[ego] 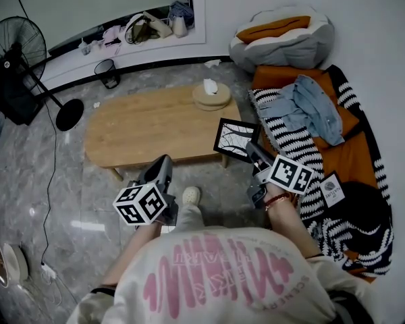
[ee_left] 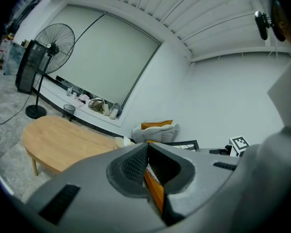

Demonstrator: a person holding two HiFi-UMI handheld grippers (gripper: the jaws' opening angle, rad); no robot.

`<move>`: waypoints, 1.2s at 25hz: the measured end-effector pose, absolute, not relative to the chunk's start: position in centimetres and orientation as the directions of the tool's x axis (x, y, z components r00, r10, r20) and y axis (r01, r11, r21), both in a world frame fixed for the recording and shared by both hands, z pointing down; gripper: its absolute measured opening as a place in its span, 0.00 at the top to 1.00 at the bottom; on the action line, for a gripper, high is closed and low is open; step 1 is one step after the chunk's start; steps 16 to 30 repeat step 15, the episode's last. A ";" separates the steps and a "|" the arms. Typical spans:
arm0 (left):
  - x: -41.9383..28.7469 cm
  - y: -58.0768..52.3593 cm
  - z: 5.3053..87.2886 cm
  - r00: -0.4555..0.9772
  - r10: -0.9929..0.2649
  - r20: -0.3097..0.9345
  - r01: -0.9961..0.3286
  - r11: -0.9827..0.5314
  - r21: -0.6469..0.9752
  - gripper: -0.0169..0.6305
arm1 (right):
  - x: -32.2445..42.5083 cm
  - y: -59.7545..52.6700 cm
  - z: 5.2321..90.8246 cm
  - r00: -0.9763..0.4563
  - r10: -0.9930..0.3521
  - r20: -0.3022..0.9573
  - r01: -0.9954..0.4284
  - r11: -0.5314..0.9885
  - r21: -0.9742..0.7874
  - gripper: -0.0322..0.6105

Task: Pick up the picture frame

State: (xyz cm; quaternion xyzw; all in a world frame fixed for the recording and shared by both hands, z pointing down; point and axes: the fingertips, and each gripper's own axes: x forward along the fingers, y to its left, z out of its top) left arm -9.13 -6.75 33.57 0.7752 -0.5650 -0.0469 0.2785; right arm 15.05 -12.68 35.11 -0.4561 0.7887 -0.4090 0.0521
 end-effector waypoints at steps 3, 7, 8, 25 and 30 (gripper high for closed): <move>-9.5 -6.5 34.0 0.346 -0.902 0.257 -0.854 -0.190 0.484 0.97 | 15.1 -12.7 35.6 -0.579 -0.758 0.300 -0.676 0.240 -0.697 0.83; -9.6 -6.4 34.1 0.344 -0.901 0.265 -0.856 -0.185 0.483 0.97 | 15.3 -12.8 36.0 -0.574 -0.759 0.307 -0.676 0.228 -0.700 0.83; -9.7 -6.4 34.2 0.344 -0.900 0.268 -0.856 -0.184 0.482 0.97 | 15.3 -12.8 36.0 -0.573 -0.760 0.307 -0.675 0.225 -0.702 0.83; -10.3 -6.7 34.4 0.338 -0.903 0.267 -0.857 -0.178 0.484 0.97 | 15.0 -13.0 36.3 -0.573 -0.759 0.311 -0.676 0.223 -0.702 0.83; -10.3 -6.7 34.4 0.338 -0.903 0.267 -0.857 -0.178 0.484 0.97 | 15.0 -13.0 36.3 -0.573 -0.759 0.311 -0.676 0.223 -0.702 0.83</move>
